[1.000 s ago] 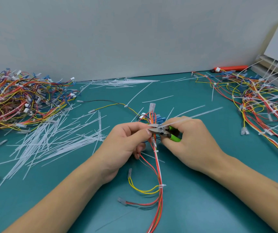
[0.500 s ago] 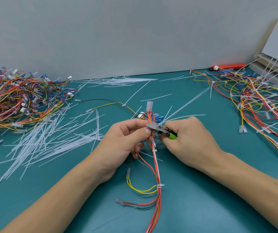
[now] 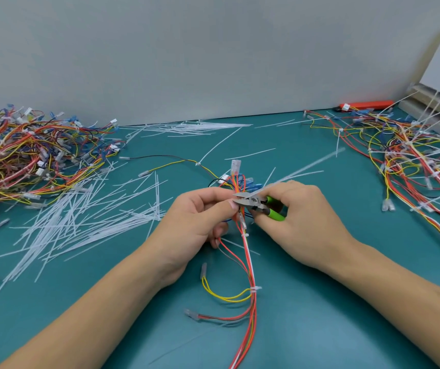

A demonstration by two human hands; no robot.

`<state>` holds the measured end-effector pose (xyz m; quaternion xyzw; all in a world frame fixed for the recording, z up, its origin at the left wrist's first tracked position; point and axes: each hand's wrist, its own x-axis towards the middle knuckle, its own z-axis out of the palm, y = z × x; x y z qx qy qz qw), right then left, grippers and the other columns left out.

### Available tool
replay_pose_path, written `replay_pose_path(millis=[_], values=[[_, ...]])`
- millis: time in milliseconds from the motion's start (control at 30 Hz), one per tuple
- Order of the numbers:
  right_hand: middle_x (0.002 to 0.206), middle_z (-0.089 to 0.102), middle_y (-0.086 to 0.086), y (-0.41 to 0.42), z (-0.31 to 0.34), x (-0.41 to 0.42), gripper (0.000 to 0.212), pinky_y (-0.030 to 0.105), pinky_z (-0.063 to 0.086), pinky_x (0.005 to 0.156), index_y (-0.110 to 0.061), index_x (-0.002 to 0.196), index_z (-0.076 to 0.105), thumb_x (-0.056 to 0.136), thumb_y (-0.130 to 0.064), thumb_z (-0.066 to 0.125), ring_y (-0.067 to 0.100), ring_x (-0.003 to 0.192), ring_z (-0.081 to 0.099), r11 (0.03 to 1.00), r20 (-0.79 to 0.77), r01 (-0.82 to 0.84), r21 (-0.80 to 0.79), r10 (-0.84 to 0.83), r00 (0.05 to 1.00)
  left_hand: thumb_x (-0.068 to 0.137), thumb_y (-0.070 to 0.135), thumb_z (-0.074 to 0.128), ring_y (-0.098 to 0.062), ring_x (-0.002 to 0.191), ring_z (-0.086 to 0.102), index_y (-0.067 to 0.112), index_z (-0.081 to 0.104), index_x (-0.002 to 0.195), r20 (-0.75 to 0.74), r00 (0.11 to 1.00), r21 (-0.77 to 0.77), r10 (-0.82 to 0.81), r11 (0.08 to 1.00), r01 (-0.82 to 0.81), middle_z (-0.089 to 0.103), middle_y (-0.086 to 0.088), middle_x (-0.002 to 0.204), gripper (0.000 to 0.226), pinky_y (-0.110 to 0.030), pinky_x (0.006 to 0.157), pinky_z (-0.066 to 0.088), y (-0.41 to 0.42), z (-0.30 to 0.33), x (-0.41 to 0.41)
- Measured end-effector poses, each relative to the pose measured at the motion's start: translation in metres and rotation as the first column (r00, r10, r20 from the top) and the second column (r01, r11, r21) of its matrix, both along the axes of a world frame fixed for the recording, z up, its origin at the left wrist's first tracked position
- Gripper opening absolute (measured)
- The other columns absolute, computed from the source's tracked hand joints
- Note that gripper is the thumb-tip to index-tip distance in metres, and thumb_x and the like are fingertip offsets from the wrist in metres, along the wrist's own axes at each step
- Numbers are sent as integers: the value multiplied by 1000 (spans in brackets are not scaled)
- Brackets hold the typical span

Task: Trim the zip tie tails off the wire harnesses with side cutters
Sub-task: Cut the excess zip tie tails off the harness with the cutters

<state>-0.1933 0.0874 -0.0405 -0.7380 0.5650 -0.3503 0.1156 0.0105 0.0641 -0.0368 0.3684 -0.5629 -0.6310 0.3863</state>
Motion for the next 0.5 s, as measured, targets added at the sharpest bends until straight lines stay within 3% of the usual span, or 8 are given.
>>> replay_pose_path(millis=[133,300,400,500], values=[[80,70,-9,1,3,1,20,38,51,75,-28,95,77,81,-31,63,15,79,59,1000,-10,-7,8,7,1000,86,24,68,-10,52,45,24,78,94,17,1000,-7,-3,1000,4,68,-4,81,13,-20,47,42,-1,0,0],[67,59,-3,3,2,2,8,38,47,63,-22,82,71,85,-29,67,19,67,51,1000,-65,23,-2,-23,998,86,24,67,-10,52,45,23,78,95,27,999,-10,-22,1000,23,70,-4,82,14,-20,47,42,-1,-1,1],[54,41,3,4,2,2,31,36,36,51,-14,68,51,88,-32,68,28,59,40,997,-108,72,-18,-74,991,87,24,67,-10,52,45,21,77,96,30,999,-17,-33,999,34,68,0,78,14,-20,48,41,-1,0,1],[52,35,3,3,2,3,36,37,33,50,-14,65,44,88,-30,67,32,58,38,997,-134,67,-36,-71,988,87,26,68,-10,53,45,23,78,94,34,998,-20,-46,999,47,67,2,77,13,-20,49,41,0,2,1]])
